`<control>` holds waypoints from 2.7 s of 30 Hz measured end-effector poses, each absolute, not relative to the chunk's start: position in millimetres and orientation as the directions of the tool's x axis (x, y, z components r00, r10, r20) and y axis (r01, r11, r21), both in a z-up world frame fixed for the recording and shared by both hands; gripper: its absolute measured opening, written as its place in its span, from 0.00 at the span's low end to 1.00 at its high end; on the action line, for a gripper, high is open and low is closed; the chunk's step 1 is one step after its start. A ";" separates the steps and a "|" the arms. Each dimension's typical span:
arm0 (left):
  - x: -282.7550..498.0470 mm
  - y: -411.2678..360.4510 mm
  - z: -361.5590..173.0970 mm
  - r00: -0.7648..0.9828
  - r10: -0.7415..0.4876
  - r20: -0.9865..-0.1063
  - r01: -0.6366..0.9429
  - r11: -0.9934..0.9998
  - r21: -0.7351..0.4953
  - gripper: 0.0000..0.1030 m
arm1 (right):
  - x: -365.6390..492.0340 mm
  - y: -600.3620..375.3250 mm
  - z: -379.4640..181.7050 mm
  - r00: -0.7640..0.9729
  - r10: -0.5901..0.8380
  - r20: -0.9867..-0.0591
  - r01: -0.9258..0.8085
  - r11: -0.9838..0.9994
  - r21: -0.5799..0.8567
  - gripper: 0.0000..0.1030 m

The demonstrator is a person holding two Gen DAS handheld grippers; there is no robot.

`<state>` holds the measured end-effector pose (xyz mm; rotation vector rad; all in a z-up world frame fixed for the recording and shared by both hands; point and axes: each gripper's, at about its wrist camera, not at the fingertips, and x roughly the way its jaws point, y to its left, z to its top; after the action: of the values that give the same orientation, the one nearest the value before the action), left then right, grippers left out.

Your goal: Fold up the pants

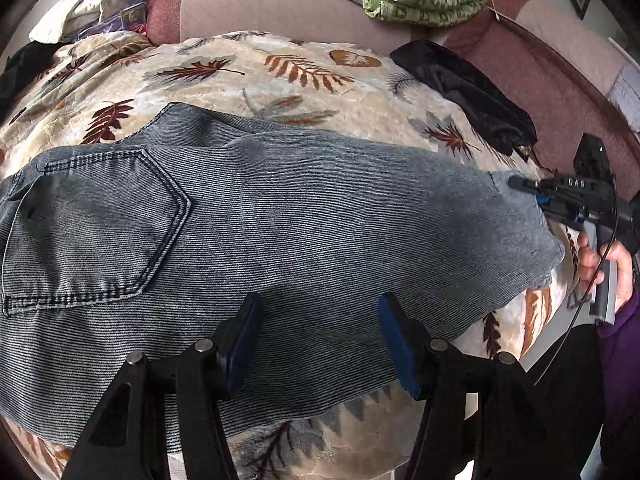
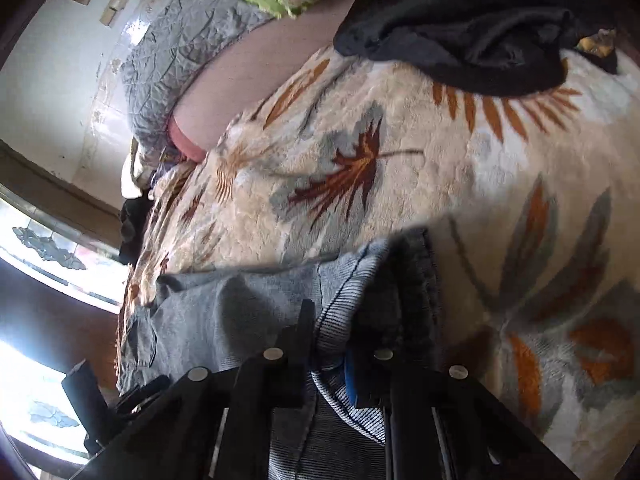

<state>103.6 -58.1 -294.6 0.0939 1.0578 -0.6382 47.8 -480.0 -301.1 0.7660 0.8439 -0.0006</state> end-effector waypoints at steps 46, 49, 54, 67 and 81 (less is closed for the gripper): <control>116.7 -18.7 -292.7 0.308 -0.483 -0.819 0.472 0.825 -0.309 0.58 | 294.2 -201.2 -276.7 0.387 0.425 -0.818 -0.205 0.905 0.374 0.02; 117.2 -19.1 -293.2 0.308 -0.476 -0.824 0.475 0.827 -0.300 0.58 | 304.0 -193.9 -288.0 0.398 0.373 -0.838 -0.185 0.928 0.325 0.02; 113.3 -25.9 -290.8 0.331 -0.452 -0.828 0.503 0.827 -0.250 0.58 | 299.4 -221.6 -297.2 0.408 0.399 -0.821 -0.075 0.911 0.405 0.02; 85.7 -68.6 -266.9 0.441 -0.411 -0.798 0.599 0.797 -0.079 0.59 | 23.2 -431.6 -206.5 0.570 0.372 -0.733 0.149 0.830 0.538 0.49; 90.4 -77.6 -293.2 0.414 -0.318 -0.853 0.559 0.828 -0.037 0.59 | -69.3 -483.3 -328.4 0.691 0.450 -0.566 0.392 0.425 0.816 0.75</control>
<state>90.4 -77.6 -293.2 0.2707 1.0024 -0.5600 -69.3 -483.3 -328.4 1.1726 0.8596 0.0421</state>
